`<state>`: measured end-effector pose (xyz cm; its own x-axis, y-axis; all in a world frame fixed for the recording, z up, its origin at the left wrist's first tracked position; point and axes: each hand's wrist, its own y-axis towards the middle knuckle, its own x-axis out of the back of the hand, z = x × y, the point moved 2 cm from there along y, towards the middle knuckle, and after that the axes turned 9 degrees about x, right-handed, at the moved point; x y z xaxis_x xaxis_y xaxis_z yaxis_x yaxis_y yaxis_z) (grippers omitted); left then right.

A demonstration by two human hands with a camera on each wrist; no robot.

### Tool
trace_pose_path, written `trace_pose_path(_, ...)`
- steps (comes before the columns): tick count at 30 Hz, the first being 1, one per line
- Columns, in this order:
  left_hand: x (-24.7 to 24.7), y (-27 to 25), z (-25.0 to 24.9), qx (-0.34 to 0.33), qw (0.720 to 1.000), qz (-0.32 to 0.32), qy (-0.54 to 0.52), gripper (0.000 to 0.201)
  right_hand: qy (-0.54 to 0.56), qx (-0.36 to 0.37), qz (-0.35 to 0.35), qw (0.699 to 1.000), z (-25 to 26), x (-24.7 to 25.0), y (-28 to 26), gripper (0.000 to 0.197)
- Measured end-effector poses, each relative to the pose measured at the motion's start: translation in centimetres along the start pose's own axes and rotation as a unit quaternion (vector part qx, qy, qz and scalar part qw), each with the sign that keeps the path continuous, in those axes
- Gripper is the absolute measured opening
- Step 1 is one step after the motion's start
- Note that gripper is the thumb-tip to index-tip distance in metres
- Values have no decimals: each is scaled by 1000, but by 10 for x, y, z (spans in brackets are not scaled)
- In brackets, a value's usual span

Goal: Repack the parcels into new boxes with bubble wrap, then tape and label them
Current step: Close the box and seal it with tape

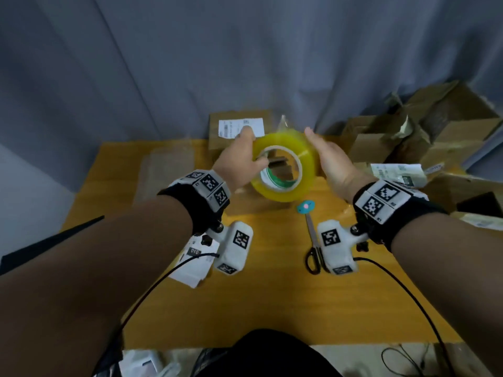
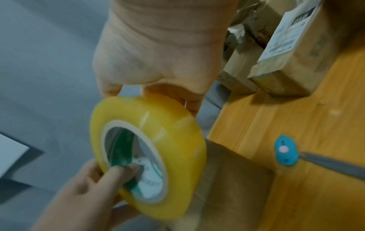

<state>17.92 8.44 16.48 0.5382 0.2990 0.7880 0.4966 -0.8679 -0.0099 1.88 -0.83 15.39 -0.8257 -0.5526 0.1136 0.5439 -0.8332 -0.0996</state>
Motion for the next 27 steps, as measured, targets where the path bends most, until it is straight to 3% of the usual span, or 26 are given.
trace_pose_path(2, 10, 7, 7, 9, 999, -18, -25, 30, 54, 30, 21, 998, 11, -12, 6, 47)
trace_pose_path(4, 11, 12, 22, -10, 1000, 9, -15, 32, 8, 50, 28, 998, 19, -24, 10, 51)
trace_pose_path(6, 7, 18, 49, -8, 992, 55, 112, 63, -93, 78, 32, 992, 24, -32, 14, 68)
trace_pose_path(7, 6, 18, 62, 9, 975, 81, 205, 75, -148, 94, 41, 984, 25, -33, 16, 67)
trace_pose_path(9, 2, 11, 85, 55, 934, 155, 316, 66, -245, 117, 56, 961, 27, -33, 20, 53)
trace_pose_path(12, -13, -2, 100, 72, 930, 242, 268, 58, -332, 127, 52, 933, 29, -31, 27, 46)
trace_pose_path(17, -32, 9, 105, 43, 948, 245, 200, 55, -460, 160, 74, 870, 40, -36, 45, 51)
trace_pose_path(20, -39, 12, 97, 14, 939, 209, 273, 46, -525, 170, 112, 826, 31, -51, 48, 54)
trace_pose_path(22, -40, 13, 98, 10, 945, 182, 272, 38, -543, 157, 132, 814, 20, -60, 46, 52)
trace_pose_path(25, -31, 16, 105, 50, 968, 191, 155, 40, -553, 135, 128, 812, 13, -67, 48, 51)
trace_pose_path(27, -17, 17, 108, 148, 968, 198, -32, 54, -557, 133, 137, 808, 17, -69, 53, 48)
